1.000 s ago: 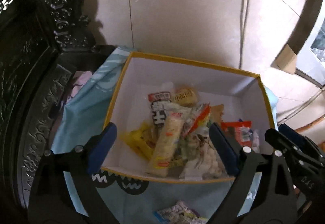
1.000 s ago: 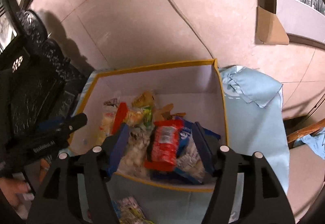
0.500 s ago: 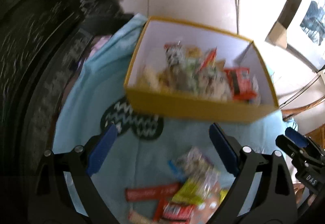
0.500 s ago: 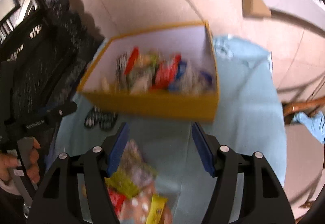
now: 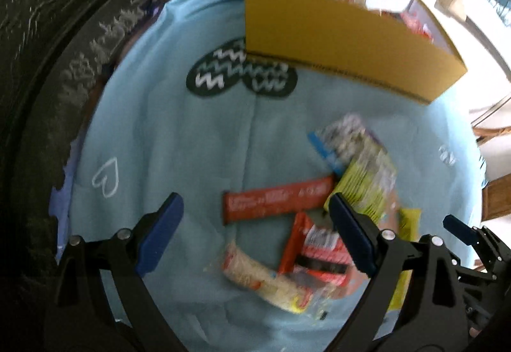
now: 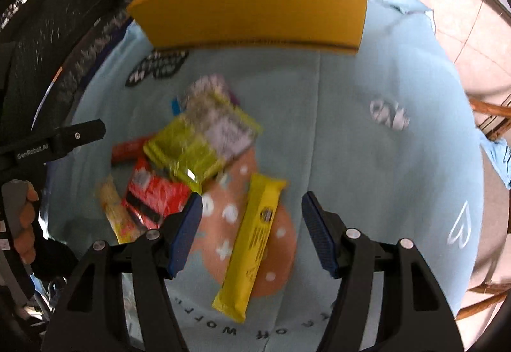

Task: Organize snacks
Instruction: 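Return both tools to the pile and grasp a yellow bar with the right tool, then grasp a red-brown bar with the left tool while the right tool lifts the yellow bar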

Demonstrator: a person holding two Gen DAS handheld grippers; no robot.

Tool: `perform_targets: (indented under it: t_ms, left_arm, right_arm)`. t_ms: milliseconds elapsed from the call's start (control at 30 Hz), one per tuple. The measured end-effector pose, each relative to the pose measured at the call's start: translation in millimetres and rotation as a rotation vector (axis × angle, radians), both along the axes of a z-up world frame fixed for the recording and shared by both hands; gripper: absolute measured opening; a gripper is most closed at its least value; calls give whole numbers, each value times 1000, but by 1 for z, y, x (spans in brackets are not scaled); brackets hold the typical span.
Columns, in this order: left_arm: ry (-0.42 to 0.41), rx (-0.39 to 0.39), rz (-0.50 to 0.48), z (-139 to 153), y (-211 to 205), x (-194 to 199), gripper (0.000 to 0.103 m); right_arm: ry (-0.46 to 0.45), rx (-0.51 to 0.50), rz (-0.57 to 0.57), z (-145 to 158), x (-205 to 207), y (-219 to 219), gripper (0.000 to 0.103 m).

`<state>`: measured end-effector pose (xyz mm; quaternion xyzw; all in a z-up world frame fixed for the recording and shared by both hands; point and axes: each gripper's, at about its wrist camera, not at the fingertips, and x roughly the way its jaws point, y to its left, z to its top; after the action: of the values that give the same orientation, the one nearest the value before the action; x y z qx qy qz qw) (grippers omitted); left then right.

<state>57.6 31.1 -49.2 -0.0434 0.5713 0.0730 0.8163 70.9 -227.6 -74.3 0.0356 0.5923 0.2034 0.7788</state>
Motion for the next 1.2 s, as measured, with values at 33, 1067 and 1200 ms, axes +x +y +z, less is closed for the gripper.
perform_targets:
  t_ms: [33,1067,1200]
  left_arm:
    - [6,2,-6,-5,0,-4,94]
    - [50,32,-147,-30,-2,-8,92]
    - [82,22,-195,-42,-4,1,76]
  right_arm:
    - [9,-3,3,-4,-4,2,65]
    - [7,-2,-7,14,-4,2,20]
    - [9,20,-21,18,0,-3,20]
